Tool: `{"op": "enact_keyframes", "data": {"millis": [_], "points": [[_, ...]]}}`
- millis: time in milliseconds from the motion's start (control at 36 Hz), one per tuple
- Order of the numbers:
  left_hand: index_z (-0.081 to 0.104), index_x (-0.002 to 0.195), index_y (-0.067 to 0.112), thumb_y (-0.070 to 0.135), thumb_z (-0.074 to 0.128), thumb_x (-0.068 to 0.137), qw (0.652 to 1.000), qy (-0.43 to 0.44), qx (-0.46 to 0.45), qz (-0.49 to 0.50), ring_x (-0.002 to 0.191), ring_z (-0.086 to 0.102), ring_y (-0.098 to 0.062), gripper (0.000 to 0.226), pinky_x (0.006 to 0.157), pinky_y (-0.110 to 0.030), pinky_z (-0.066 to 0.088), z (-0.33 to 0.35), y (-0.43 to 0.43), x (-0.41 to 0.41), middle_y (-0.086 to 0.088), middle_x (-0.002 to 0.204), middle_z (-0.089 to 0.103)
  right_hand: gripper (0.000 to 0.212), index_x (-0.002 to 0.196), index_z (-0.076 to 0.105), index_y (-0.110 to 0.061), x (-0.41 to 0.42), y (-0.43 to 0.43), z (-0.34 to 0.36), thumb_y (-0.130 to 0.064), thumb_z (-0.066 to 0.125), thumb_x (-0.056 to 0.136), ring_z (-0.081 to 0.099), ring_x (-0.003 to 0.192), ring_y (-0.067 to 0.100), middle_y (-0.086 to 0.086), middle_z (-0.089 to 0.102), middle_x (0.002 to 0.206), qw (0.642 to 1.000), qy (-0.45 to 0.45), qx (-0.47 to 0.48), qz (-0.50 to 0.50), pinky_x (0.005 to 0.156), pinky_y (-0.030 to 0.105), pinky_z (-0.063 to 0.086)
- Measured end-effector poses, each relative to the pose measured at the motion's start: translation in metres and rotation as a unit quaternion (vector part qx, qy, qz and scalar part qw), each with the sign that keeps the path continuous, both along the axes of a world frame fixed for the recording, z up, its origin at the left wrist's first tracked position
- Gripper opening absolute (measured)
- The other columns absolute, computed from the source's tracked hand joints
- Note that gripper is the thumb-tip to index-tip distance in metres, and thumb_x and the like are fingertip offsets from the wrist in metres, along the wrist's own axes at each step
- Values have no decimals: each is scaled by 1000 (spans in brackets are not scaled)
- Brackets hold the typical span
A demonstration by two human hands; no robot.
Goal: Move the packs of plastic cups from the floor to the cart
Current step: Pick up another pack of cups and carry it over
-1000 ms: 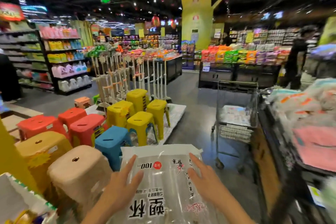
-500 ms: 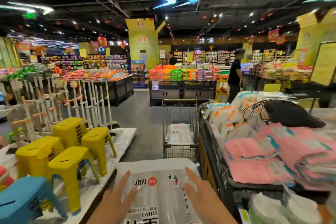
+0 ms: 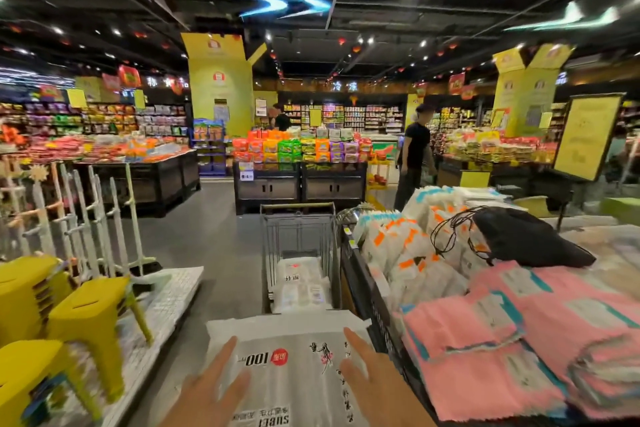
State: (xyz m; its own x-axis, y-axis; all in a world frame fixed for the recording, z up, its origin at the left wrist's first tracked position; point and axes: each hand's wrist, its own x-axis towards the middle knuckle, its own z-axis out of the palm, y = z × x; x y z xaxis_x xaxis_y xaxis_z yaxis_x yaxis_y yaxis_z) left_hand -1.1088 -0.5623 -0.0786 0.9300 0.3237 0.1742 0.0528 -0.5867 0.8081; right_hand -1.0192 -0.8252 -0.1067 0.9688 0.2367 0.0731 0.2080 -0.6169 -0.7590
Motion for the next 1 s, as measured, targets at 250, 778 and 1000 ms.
{"op": "enact_keyframes", "data": {"millis": [250,778,1000], "points": [[6,126,80,92,37,67,991,104,28,-78,146,24,-16,68,118,-40,21,-14,70,118,6,160,25,56,148,23,-56,86,41,10,-58,42,95,39,67,-7,1,44,97,1000,-1,-12,2,72,28,40],[8,146,60,69,43,89,988,125,33,-82,151,7,-20,67,121,-44,16,-36,91,376,30,149,16,58,153,22,-47,356,67,-18,-55,41,98,28,63,-5,-18,28,68,999,3,9,41,64,22,30],[8,141,68,76,41,85,987,155,6,-49,147,18,-18,65,115,-43,21,-48,107,486,5,160,24,57,151,20,-52,472,89,-19,-52,43,99,54,54,-5,-17,34,81,997,54,12,57,63,21,37]]}}
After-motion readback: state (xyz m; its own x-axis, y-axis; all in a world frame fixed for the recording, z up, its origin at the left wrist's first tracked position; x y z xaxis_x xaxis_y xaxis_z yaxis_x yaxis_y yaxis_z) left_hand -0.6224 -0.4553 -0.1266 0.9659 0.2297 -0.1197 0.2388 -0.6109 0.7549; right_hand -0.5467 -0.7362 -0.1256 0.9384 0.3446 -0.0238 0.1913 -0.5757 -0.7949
